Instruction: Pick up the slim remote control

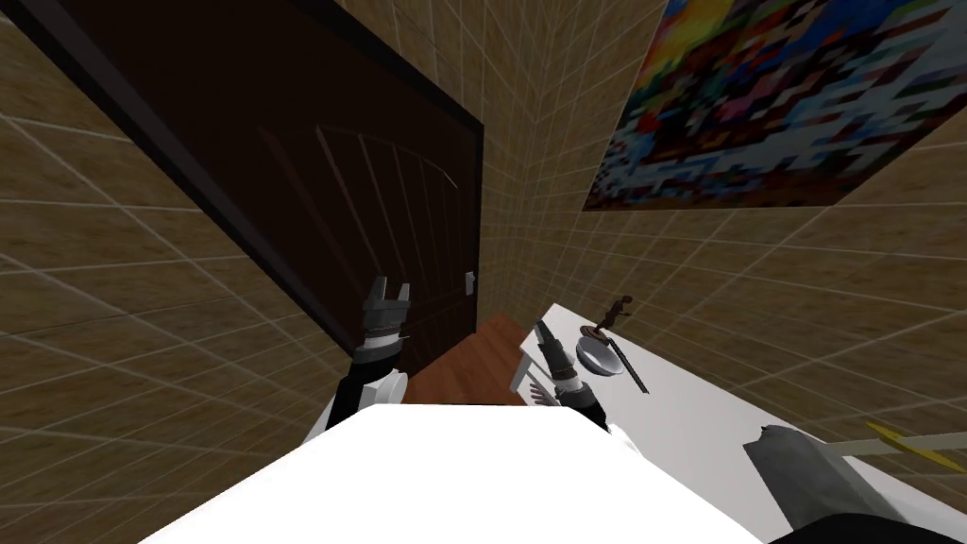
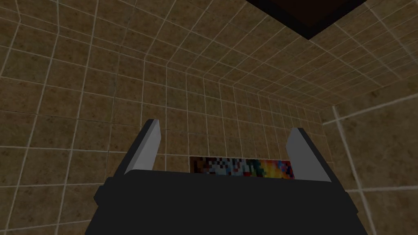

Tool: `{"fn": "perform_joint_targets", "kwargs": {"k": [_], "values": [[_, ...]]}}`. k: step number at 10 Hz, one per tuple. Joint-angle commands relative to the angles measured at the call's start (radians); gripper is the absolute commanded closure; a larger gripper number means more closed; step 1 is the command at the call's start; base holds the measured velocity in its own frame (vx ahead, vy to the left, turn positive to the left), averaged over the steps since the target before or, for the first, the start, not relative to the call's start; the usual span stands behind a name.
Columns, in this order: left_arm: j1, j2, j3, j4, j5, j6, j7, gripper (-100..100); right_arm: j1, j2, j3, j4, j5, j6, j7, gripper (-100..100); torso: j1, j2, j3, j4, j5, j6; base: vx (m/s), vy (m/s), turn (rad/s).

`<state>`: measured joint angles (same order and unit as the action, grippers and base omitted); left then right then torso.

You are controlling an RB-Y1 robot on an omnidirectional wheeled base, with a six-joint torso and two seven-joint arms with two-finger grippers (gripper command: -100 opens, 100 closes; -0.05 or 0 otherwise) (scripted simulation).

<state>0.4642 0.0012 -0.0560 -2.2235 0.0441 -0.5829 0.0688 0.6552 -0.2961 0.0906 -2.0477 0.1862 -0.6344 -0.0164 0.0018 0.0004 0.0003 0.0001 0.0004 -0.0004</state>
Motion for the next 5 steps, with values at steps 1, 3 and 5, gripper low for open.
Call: {"fn": "perform_joint_targets", "kwargs": {"k": [1,3,5], "values": [[0.0,0.0,0.0,0.0,0.0,0.0,0.0,0,0.036,-0.05,0.026,0.042,0.022,0.011,0.002,-100,0.0,0.0,0.0,0.0,0.0,0.0,0.009,0.044,0.186],[0.0,0.0,0.0,0.0,0.0,0.0,0.0,0,0.076,-0.116,0.062,0.118,0.051,0.018,0.007,-100,0.0,-0.001,-0.001,0.0,0.0,0.0,0.026,0.044,0.235],[0.0,0.0,0.0,0.0,0.0,0.0,0.0,0,0.114,-0.188,0.1,0.201,0.08,0.031,0.014,-100,-0.001,-0.003,-0.001,-0.001,0.0,0.0,0.05,0.023,0.263]]}}
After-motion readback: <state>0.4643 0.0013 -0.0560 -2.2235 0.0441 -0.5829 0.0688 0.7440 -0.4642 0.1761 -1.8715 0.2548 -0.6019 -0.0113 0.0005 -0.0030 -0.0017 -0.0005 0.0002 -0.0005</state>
